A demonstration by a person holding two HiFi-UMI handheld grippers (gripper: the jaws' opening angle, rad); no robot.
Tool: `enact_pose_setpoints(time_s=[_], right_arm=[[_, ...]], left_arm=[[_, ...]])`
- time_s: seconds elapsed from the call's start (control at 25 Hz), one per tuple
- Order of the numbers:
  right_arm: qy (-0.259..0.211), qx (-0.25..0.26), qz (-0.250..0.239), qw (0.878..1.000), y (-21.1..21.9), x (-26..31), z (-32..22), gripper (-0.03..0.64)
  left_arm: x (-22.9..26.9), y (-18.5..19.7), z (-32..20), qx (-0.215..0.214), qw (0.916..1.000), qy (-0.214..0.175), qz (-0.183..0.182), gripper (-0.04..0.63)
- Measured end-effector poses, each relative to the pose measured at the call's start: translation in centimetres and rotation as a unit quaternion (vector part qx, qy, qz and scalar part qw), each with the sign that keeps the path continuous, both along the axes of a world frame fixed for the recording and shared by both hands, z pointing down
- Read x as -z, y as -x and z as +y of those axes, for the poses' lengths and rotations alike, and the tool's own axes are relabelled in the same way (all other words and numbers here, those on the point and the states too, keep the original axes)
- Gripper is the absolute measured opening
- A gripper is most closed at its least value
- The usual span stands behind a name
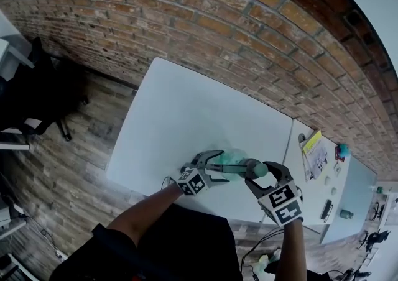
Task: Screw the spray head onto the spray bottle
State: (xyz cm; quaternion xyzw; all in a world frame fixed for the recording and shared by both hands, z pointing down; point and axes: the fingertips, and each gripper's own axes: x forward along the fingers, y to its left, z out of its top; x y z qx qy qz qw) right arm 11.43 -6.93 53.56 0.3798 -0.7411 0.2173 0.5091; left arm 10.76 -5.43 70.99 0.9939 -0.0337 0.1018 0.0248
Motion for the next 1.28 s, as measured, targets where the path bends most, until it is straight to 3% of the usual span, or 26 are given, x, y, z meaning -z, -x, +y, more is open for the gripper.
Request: enact_pose_setpoints(time_s=[0.44,0.72,1.16,1.28], right_arm=[[0.021,0.094,0.038,0.995,0.3,-0.6,-0.4,0.268],[0.037,0.161,0.012,0.986,0.5,-0.9,-0.2,0.268],[0.071,0.261,-0.008,0.963,0.3,-0.9,-0.4,0.268],[0.078,0.302,-0.012,0.95,0.4,-0.9,-0.2,0.268]], left_arm=[[-1.2,0.3,-0.3,0.005,1.0,-0.006,0.003,0.486],[-1.4,0.3,-0.2,-0.001,1.0,-0.005,0.005,0.485],[-1.4,0.0,-0.5,-0.012,0.9999,-0.006,0.002,0.485],[-1.4,0.0,-0.4,-0.012,0.9999,-0.006,0.0,0.485]])
